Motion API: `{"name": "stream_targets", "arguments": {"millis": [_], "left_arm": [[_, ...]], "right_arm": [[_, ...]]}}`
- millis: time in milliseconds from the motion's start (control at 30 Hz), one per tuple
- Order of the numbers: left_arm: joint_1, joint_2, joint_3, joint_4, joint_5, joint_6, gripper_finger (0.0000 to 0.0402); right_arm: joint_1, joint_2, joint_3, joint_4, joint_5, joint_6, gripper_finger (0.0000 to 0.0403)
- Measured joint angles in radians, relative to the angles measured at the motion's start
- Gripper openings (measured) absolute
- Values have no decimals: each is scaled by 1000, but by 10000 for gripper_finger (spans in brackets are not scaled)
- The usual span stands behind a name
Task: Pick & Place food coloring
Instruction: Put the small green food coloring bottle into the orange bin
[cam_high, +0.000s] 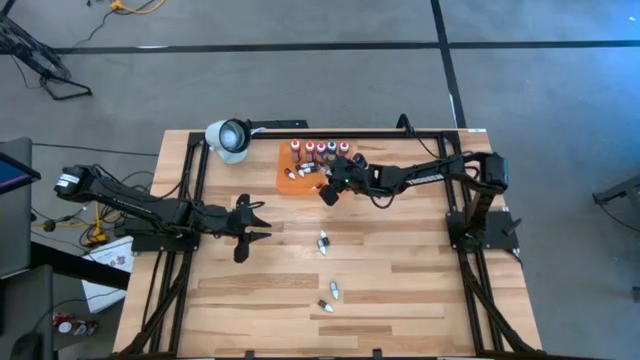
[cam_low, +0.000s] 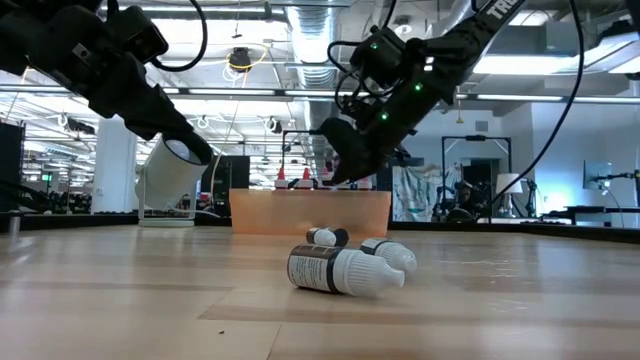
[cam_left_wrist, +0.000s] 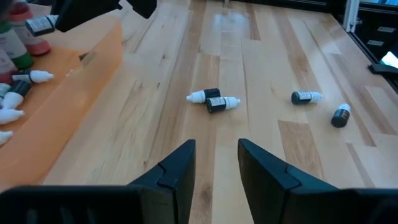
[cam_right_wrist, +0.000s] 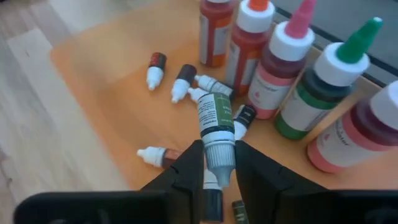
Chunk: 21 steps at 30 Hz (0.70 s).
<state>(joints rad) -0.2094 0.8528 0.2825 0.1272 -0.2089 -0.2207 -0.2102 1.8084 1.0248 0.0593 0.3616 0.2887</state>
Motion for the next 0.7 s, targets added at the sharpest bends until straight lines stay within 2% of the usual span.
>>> {"name": "stream_targets", "arguments": {"millis": [267, 367, 533, 700], "left_arm": [[0, 0, 0, 0, -11, -7, 113], [0, 0, 0, 0, -40, -7, 113], [0, 0, 0, 0, -58, -7, 113], [0, 0, 0, 0, -25, -3, 113]], "right_arm": [[6, -1, 0, 6, 3, -16, 162], [28, -10, 0, 18, 10, -59, 183], [120, -21, -1, 21, 43, -160, 191], [247, -33, -2, -29, 116, -265, 178]]}}
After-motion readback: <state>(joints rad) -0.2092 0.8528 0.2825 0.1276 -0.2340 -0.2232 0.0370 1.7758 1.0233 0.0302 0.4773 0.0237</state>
